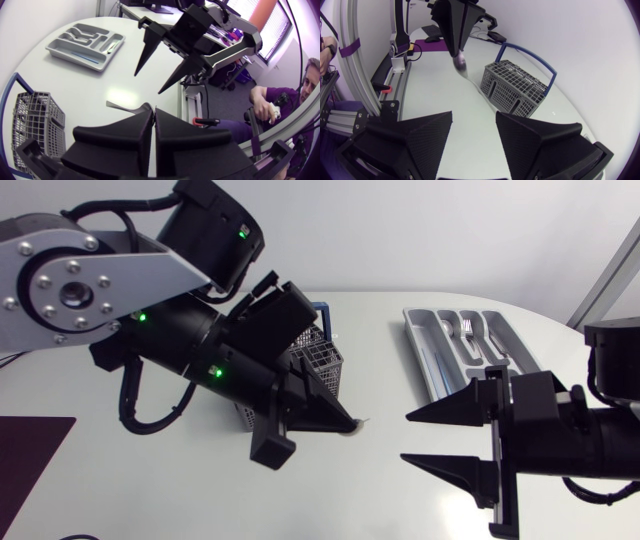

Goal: Unload the cutlery basket into the drawer organizer.

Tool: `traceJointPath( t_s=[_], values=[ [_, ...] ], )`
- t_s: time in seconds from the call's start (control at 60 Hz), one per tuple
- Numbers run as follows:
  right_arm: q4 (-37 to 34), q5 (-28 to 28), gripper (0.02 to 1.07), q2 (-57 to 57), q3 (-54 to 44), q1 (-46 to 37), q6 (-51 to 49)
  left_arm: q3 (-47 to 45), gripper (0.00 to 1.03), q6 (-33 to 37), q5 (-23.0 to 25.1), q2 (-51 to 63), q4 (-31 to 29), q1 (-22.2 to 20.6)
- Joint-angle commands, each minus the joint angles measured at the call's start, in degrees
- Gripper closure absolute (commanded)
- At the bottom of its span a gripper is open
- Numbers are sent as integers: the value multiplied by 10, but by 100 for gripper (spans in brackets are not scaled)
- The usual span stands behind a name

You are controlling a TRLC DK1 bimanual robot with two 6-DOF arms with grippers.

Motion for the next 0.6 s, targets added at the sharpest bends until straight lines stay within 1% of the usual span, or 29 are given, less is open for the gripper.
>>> traceJointPath(
  t_s=[0.0, 0.083, 0.15, 0.217, 0.267, 0.583],
  values=[
    [0, 3, 43, -2, 15, 20, -13, 31, 97, 30, 23, 17, -26, -12],
    [2, 13, 43, 0, 15, 40, -12, 49, 97, 43, 46, 27, -60, -17],
    [4, 25, 43, 2, 15, 60, -12, 57, 98, 54, 51, 31, -78, -23],
    [4, 39, 44, 2, 16, 81, -10, 61, 97, 56, 51, 34, -84, -27],
    [5, 48, 48, 2, 15, 95, -9, 64, 97, 57, 54, 35, -90, -27],
    [10, 84, 48, 2, 17, 160, 6, 78, 98, 63, 62, 45, -109, -38]
  ],
)
